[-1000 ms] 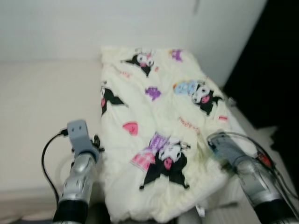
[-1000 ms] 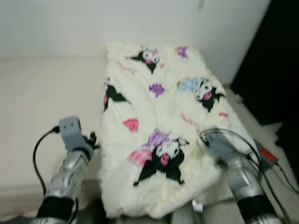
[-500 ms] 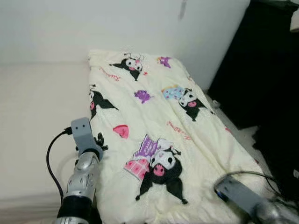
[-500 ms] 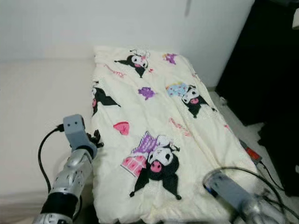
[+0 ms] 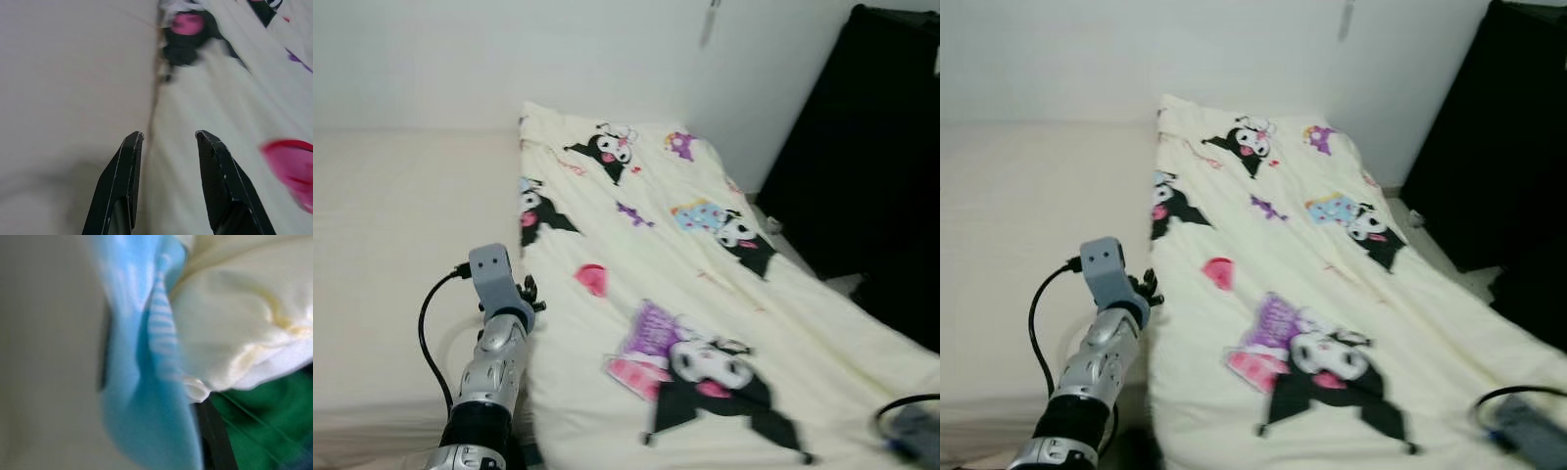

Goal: Clean up the room

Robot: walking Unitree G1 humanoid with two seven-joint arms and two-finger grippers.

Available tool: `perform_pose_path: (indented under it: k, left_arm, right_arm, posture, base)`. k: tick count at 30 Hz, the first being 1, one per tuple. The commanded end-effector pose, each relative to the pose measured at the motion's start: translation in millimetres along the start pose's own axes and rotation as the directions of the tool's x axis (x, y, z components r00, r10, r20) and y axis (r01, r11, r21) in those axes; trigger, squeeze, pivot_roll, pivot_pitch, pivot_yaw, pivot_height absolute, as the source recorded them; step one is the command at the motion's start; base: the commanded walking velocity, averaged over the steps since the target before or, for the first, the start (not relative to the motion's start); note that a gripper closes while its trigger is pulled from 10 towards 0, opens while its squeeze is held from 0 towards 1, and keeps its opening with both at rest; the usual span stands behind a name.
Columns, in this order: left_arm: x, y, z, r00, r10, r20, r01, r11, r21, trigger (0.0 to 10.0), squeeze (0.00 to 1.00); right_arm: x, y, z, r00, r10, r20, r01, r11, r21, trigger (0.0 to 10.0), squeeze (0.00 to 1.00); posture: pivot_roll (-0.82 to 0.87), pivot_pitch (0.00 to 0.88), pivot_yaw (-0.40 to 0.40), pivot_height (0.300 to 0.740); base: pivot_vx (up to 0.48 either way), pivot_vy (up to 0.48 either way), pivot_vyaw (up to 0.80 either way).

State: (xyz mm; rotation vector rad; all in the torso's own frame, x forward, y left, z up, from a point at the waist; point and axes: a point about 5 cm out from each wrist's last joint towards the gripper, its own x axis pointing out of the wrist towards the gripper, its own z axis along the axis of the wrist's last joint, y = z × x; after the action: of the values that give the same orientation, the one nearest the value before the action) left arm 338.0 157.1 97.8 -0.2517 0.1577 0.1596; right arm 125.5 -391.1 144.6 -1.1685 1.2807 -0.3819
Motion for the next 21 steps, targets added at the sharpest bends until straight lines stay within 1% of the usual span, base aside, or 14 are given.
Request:
perform_pose_path:
  k: [1,2,3,4,6,9,11,12,13,14,16,18,19,21]
  left_arm:
    - [-0.7,-4.1,-8,0.999,-0.013,-0.029,0.013,1.0,-0.005,10.0,0.0]
    - [-0.7,-4.1,-8,0.999,-0.013,-0.029,0.013,1.0,-0.005,10.0,0.0]
    - [-0.2,-4.8,-8,0.999,-0.016,-0.028,0.016,1.0,-0.007,10.0,0.0]
    - [-0.2,-4.8,-8,0.999,-0.016,-0.028,0.016,1.0,-0.007,10.0,0.0]
    - [0.2,-5.8,-8,0.999,-0.021,-0.028,0.021,1.0,-0.009,10.0,0.0]
    - [0.4,-6.9,-8,0.999,-0.027,-0.028,0.026,1.0,-0.011,10.0,0.0]
    - [0.3,-7.7,-8,0.999,-0.03,-0.029,0.03,1.0,-0.011,10.0,0.0]
    - [0.3,-8.0,-8,0.999,-0.031,-0.03,0.031,0.999,-0.011,10.0,0.0]
    - [0.3,-8.2,-8,0.999,-0.033,-0.03,0.032,0.999,-0.011,10.0,0.0]
    - [0.2,-8.4,-8,0.999,-0.034,-0.03,0.033,0.999,-0.011,10.0,0.0]
    - [0.2,-8.8,-9,0.999,-0.039,-0.029,0.038,0.999,-0.01,10.0,0.0]
    - [0.1,-8.9,-9,0.999,-0.04,-0.029,0.04,0.999,-0.01,10.0,0.0]
    - [-0.3,-8.8,-9,0.999,-0.046,-0.029,0.046,0.999,-0.008,10.0,0.0]
    - [-0.5,-8.5,-10,0.998,-0.048,-0.032,0.048,0.999,-0.007,10.0,0.0]
  right_arm:
    - [12.5,-20.6,-36,0.981,-0.117,-0.154,0.12,0.993,0.008,10.0,0.0]
    - [12.5,-20.6,-36,0.981,-0.117,-0.154,0.12,0.993,0.008,10.0,0.0]
    - [13.4,-30.7,-45,0.971,-0.163,-0.173,0.166,0.986,0.005,10.0,0.0]
    - [13.4,-30.7,-45,0.971,-0.163,-0.173,0.166,0.986,0.005,10.0,0.0]
    - [14.7,-40.4,-49,0.96,-0.216,-0.18,0.218,0.976,-0.005,10.0,0.0]
    - [14.3,-44.8,-44,0.955,-0.253,-0.158,0.254,0.967,-0.01,10.0,0.0]
    - [13.2,-48.2,-34,0.951,-0.288,-0.114,0.289,0.957,-0.003,10.0,0.0]
    - [13.0,-48.7,-29,0.951,-0.295,-0.094,0.297,0.955,0.006,10.0,0.43]
    - [13.1,-48.9,-24,0.951,-0.302,-0.074,0.303,0.953,0.016,10.0,0.43]
    - [13.2,-49.4,-20,0.949,-0.31,-0.052,0.311,0.95,0.025,10.0,1.0]
    - [14.6,-51.2,-12,0.944,-0.33,-0.004,0.33,0.943,0.046,10.0,1.0]
    - [15.0,-51.9,-9,0.941,-0.338,0.012,0.337,0.94,0.053,10.0,1.0]
    - [16.1,-52.6,-1,0.935,-0.35,0.055,0.346,0.935,0.072,10.0,1.0]
    - [16.0,-52.6,4,0.932,-0.355,0.077,0.349,0.933,0.085,10.0,1.0]
  posture:
    - [-0.24,0.096,-0.073,0.567]
    - [-0.24,0.096,-0.073,0.567]
    - [-0.23,0.095,-0.07,0.567]
    - [-0.23,0.095,-0.07,0.567]
    - [-0.23,0.095,-0.07,0.567]
    - [-0.23,0.096,-0.066,0.567]
    - [-0.23,0.096,-0.066,0.567]
    - [-0.22,0.098,-0.065,0.567]
    - [-0.22,0.098,-0.065,0.567]
    - [-0.22,0.099,-0.066,0.567]
    - [-0.22,0.099,-0.066,0.567]
    - [-0.22,0.099,-0.066,0.567]
    - [-0.21,0.1,-0.067,0.567]
    - [-0.21,0.1,-0.067,0.567]
  base:
    - [0.0,0.0,0.0]
    - [0.0,0.0,0.0]
    - [0.0,0.0,0.0]
    - [0.0,0.0,0.0]
    - [0.0,0.0,0.0]
    - [0.0,0.0,0.0]
    - [0.0,0.0,0.0]
    - [0.0,0.0,0.0]
    - [0.0,0.0,0.0]
    - [0.0,0.0,0.0]
    - [0.0,0.0,0.0]
    - [0.0,0.0,0.0]
    - [0.0,0.0,0.0]
    - [0.0,0.0,0.0]
